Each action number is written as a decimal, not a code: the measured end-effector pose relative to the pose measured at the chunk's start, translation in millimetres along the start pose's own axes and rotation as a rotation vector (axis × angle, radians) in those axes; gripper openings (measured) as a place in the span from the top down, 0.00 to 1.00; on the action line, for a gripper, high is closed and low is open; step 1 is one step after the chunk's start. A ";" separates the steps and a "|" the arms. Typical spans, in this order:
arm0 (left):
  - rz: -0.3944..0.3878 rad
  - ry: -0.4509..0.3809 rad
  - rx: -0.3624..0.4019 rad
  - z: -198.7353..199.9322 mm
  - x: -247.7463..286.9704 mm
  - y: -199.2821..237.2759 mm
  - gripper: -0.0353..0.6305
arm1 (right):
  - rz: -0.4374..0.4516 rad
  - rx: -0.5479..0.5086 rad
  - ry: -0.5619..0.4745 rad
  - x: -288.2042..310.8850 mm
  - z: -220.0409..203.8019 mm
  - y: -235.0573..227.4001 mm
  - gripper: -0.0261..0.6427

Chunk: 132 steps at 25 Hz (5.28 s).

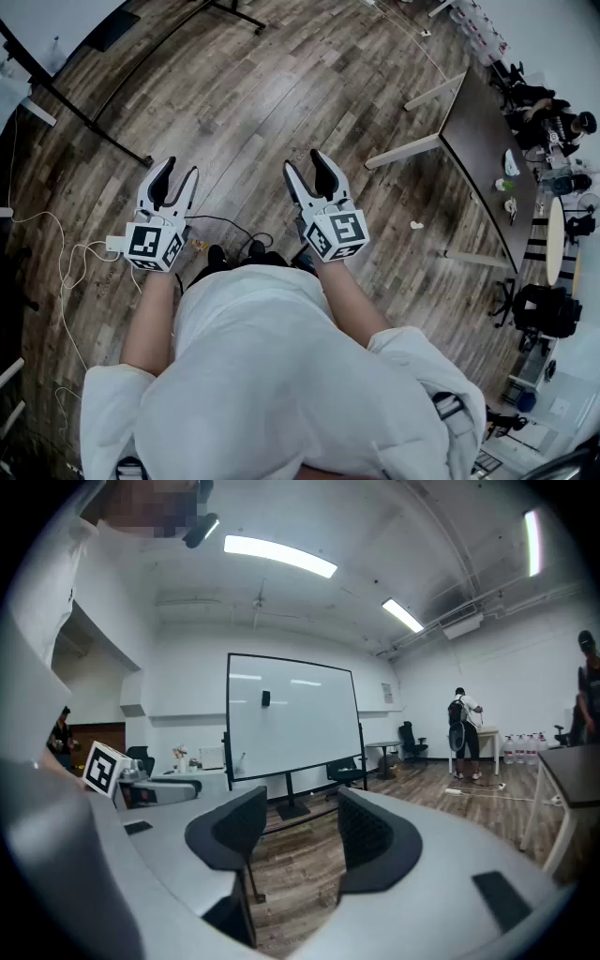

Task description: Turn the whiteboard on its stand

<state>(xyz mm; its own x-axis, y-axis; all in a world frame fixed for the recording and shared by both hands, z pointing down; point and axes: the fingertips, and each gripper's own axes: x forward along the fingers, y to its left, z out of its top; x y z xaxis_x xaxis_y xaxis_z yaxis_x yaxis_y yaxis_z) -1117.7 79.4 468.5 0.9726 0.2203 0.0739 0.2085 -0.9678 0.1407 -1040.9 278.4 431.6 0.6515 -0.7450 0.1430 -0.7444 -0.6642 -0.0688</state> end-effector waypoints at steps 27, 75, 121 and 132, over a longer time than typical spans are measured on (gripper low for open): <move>-0.025 -0.043 -0.007 25.8 34.9 -66.4 0.67 | -0.030 -0.020 -0.054 -69.4 2.1 -101.4 0.60; -0.066 -0.113 -0.096 75.0 455.5 69.3 0.67 | -0.012 -0.045 -0.064 240.6 71.4 -365.3 0.65; 0.395 -0.162 -0.109 118.3 953.4 388.0 0.67 | 0.388 -0.100 0.019 845.3 143.7 -718.9 0.58; 0.476 -0.202 -0.097 150.2 992.3 546.7 0.67 | 0.442 -0.170 0.004 1044.6 187.6 -683.2 0.58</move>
<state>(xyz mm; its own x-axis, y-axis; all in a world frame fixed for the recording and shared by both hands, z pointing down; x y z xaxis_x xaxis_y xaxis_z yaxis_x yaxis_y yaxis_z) -23.1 -249.4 470.4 0.9596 -0.2785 -0.0390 -0.2627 -0.9372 0.2294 175.7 -57.7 442.7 0.2661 -0.9536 0.1406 -0.9639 -0.2633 0.0387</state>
